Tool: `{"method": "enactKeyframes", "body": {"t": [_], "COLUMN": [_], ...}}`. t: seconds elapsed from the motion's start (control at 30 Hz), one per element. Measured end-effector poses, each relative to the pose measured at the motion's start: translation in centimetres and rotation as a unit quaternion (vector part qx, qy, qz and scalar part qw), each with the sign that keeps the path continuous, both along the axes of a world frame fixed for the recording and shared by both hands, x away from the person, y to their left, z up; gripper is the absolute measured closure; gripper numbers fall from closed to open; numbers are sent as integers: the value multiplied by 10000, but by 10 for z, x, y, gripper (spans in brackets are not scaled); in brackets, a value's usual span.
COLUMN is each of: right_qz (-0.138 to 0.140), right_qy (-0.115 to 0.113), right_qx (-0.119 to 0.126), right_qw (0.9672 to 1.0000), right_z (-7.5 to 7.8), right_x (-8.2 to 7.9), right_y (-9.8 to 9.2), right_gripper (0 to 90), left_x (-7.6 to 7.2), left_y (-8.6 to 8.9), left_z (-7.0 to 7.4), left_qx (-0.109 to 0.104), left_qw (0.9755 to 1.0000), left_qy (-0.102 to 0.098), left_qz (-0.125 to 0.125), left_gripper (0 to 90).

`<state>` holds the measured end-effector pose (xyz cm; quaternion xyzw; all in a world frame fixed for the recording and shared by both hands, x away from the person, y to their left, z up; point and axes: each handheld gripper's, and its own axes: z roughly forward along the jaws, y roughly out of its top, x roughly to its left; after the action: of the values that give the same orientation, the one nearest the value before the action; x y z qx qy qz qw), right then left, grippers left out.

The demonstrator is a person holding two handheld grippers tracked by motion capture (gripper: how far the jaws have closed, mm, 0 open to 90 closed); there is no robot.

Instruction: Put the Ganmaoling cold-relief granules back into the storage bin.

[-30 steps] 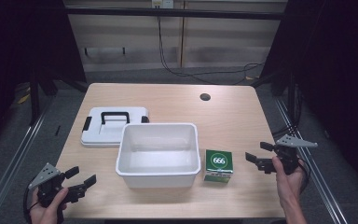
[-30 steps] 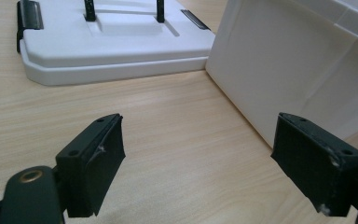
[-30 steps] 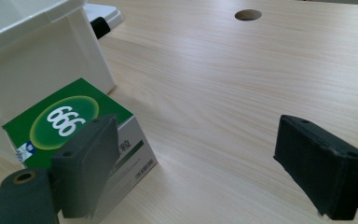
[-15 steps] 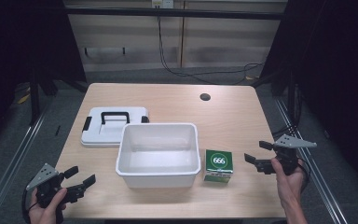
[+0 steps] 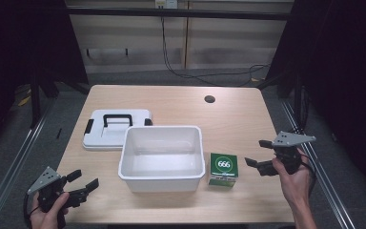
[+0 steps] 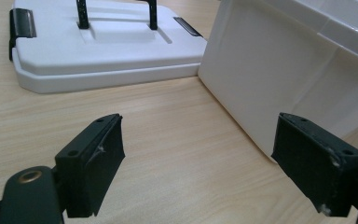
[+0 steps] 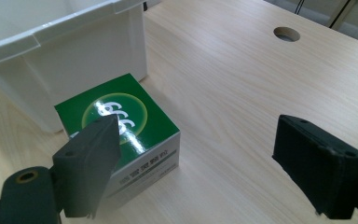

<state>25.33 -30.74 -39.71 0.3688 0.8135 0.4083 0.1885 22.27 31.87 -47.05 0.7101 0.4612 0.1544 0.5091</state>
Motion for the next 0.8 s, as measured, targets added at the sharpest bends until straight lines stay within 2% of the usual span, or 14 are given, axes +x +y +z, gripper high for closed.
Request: {"method": "enactKeyframes", "body": {"t": [0.13,0.2,0.27,0.37,0.5,0.57,0.63,0.67,0.73,0.77,0.8], "right_qz": [139,229,344,341,610,922,1194,1252,1253,1335,1335], "right_qy": [32,24,76,72,86,162,424,491,480,616,616], "right_qx": [-258,-395,-375,-619,-760,-810,-972,-1145,-1199,-1386,-1386], "right_qw": [9996,9990,9987,9975,9952,9923,9872,9843,9837,9794,9794], "right_z": [15,18,20,26,38,42,44,44,44,44,44], "right_x": [1,4,8,15,23,28,33,36,37,42,42], "right_y": [9,14,18,25,36,44,50,56,58,65,65], "right_gripper": [142,142,142,149,141,139,140,140,141,143,143], "left_x": [0,0,0,0,0,0,0,0,0,0,0], "left_y": [1,0,0,0,0,0,0,0,0,0,0], "left_z": [0,0,0,-1,-1,-1,0,0,0,0,0], "left_qx": [-13,-11,-2,-14,-6,-8,-15,-15,-25,-22,-25], "left_qw": [10000,10000,10000,10000,10000,10000,10000,10000,10000,10000,10000], "left_qy": [17,21,24,47,42,43,38,38,44,45,46], "left_qz": [18,15,5,11,-7,-9,-5,-5,0,-7,-13], "left_gripper": [160,161,160,161,161,161,161,161,161,161,161]}}
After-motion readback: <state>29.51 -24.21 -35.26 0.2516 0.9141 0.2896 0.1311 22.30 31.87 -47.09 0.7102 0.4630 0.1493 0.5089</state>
